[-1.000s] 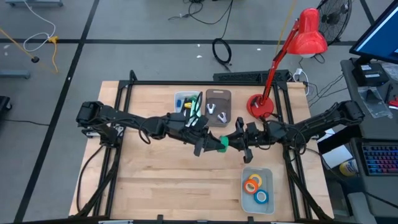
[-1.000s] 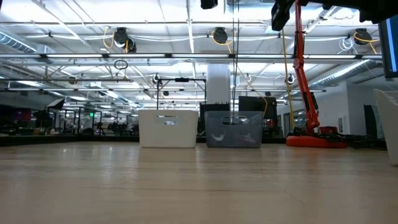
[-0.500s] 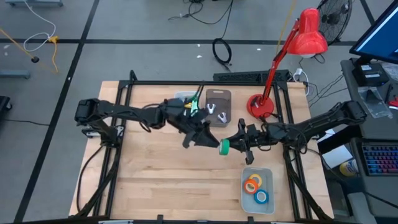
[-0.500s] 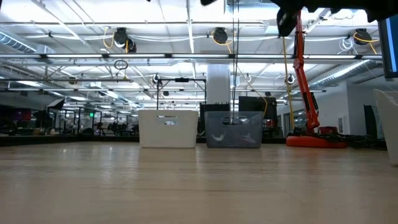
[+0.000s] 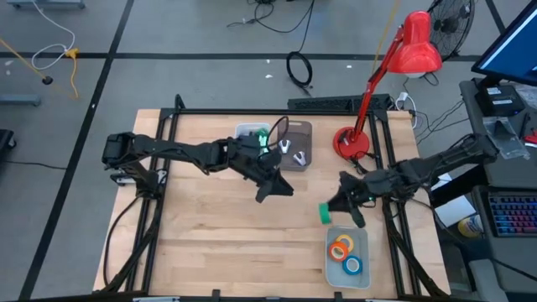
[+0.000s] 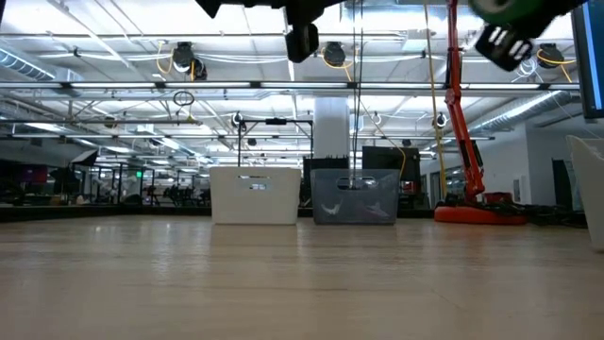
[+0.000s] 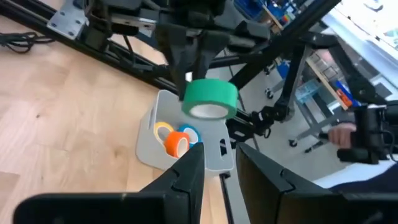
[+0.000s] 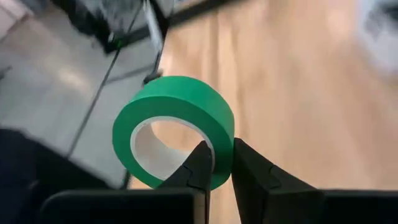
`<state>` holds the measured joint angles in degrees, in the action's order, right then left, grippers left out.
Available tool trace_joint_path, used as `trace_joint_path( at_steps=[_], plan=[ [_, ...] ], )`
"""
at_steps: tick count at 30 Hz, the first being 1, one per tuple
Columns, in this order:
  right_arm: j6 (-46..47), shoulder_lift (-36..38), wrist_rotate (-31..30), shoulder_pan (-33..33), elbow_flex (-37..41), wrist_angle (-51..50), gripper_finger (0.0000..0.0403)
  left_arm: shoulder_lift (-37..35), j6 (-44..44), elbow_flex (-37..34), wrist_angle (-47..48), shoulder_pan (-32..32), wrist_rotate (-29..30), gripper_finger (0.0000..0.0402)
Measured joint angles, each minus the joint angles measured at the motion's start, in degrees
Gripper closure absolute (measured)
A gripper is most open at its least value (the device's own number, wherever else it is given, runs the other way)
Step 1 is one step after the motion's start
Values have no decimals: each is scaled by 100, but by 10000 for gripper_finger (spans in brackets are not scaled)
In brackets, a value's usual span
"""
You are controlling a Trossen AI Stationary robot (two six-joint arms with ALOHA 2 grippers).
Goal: Pick and place Stapler, Stapler remover, tape
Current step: Put the green tape into the gray bin
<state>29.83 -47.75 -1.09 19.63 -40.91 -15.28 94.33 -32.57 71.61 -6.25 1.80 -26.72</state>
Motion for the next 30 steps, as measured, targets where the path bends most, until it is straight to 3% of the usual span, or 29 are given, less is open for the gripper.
trace_joint_path(
  at_steps=[4,10,16,24,30],
  plan=[
    [785,-330,392,526,-429,-784,372,1,77,-2,17,-2,4,307],
    [1708,-1201,673,1443,-739,-807,372,1,150,-102,-174,-15,134,307],
    [2467,-2138,1058,2116,-928,-809,372,4,33,-428,-946,-111,240,307],
    [2953,-2850,1184,2393,-1134,-562,372,-94,-287,-1134,-1699,-238,455,307],
    [3223,-3248,1151,2438,-1134,-549,372,-544,-401,-1810,-2151,-389,743,307]
  ],
)
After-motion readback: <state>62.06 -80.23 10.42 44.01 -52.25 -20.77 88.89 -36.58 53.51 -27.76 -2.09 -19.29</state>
